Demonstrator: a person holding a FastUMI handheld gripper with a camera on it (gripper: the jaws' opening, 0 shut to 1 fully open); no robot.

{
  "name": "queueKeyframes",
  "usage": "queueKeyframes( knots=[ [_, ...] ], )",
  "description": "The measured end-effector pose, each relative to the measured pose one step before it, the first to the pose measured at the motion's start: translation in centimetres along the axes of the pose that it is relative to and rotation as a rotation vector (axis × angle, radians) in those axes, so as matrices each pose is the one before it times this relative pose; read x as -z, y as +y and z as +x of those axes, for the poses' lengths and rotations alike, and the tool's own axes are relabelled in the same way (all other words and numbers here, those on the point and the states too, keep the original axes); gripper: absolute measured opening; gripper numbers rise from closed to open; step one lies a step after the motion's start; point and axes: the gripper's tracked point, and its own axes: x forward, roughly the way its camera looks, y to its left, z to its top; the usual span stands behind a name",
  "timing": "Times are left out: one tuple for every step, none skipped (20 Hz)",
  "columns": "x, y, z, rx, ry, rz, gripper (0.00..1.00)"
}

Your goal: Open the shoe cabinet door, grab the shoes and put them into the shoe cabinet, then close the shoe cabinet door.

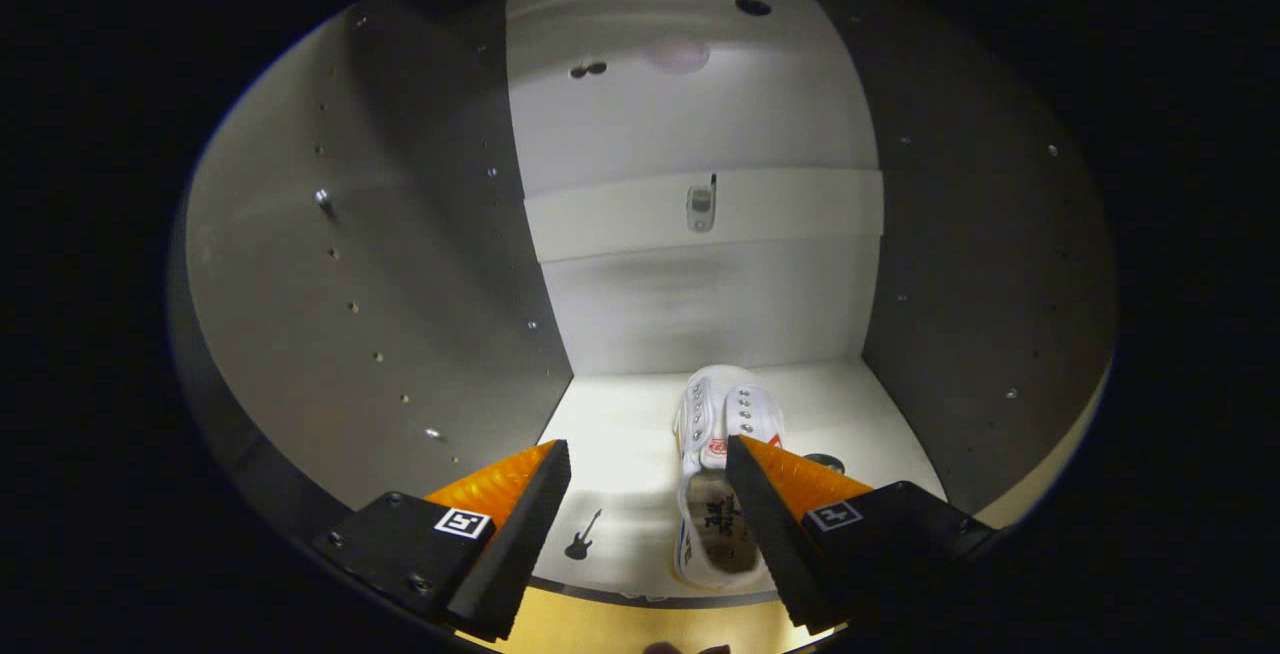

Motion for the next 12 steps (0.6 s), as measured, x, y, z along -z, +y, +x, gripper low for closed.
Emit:
queueKeyframes(
  knots=[
    [-0.629,-0.049,-1.151,0.00262,-0.0245,0.00383,0.98],
    [-0.581,-0.025,-1.212,0.0003,-0.02866,-0.00413,0.98],
    [-0.772,0.17,-1.476,0.00103,-0.03671,-0.01246,0.98],
    [-0.758,0.162,-1.621,0.00684,-0.04011,-0.02018,0.98],
    [-0.67,0.123,-1.773,0.00339,-0.03007,-0.01869,0.98],
    [-0.772,0.342,-1.753,0.0044,-0.03274,-0.01314,0.98],
    [-0.805,0.21,-1.933,0.00494,-0.03389,-0.01484,0.98],
    [-0.891,-0.063,-2.124,0.01006,-0.03811,-0.00959,0.98],
    [-0.895,0.102,-2.14,0.00804,-0.03439,-0.01144,0.98],
    [-0.718,-0.056,-2.001,0.01209,-0.02931,-0.00668,0.98],
    [-0.415,-0.014,-2.041,0.00631,-0.01573,-0.0057,0.98],
    [-0.37,-0.185,-1.922,0.00501,-0.00989,-0.00084,0.98]
  ],
)
